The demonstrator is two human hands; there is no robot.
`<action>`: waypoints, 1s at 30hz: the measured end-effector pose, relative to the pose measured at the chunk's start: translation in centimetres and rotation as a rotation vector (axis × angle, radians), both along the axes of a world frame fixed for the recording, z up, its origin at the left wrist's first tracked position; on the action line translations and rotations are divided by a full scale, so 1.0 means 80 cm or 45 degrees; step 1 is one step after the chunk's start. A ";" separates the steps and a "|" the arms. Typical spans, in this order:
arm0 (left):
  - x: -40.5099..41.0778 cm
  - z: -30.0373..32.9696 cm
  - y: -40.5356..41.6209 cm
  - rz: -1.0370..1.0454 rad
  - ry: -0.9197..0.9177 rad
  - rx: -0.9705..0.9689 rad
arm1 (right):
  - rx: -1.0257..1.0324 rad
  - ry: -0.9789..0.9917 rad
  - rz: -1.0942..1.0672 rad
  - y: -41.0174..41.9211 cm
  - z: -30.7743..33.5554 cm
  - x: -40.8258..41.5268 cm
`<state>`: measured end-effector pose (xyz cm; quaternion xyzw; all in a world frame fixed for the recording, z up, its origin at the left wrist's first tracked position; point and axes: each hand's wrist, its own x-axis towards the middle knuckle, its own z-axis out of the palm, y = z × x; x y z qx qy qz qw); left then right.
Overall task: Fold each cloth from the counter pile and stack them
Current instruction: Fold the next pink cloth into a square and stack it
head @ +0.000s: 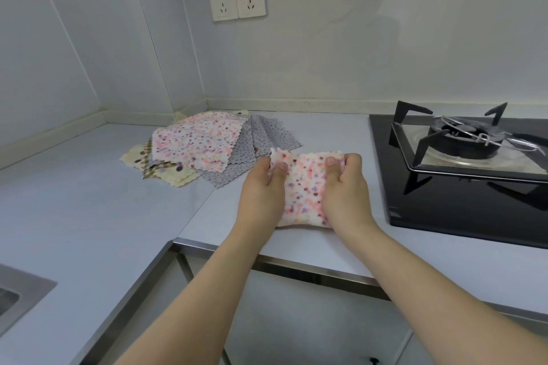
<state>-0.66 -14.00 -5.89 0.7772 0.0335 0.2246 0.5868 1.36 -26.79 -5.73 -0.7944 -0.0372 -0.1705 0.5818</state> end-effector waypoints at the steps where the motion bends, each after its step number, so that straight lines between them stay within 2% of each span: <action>1: -0.003 0.002 -0.002 0.030 0.000 0.045 | 0.003 0.002 0.003 0.001 0.002 -0.004; 6: -0.038 0.015 -0.021 0.100 -0.082 0.208 | 0.054 0.015 0.007 -0.013 0.020 -0.042; 14: -0.063 0.078 -0.094 0.036 -0.231 0.189 | 0.144 -0.106 -0.072 -0.088 0.077 -0.060; 18: -0.024 0.077 -0.106 0.007 -0.229 0.178 | 0.049 -0.151 -0.091 -0.107 0.087 -0.030; 24: 0.082 0.057 -0.107 0.048 -0.211 0.212 | -0.068 -0.161 -0.172 -0.105 0.079 0.067; 27: 0.119 0.085 -0.123 -0.030 -0.141 0.270 | -0.066 -0.119 -0.289 -0.121 0.101 0.093; 30: 0.124 0.145 -0.157 -0.157 -0.026 0.328 | -0.045 0.064 -0.412 -0.157 0.157 0.094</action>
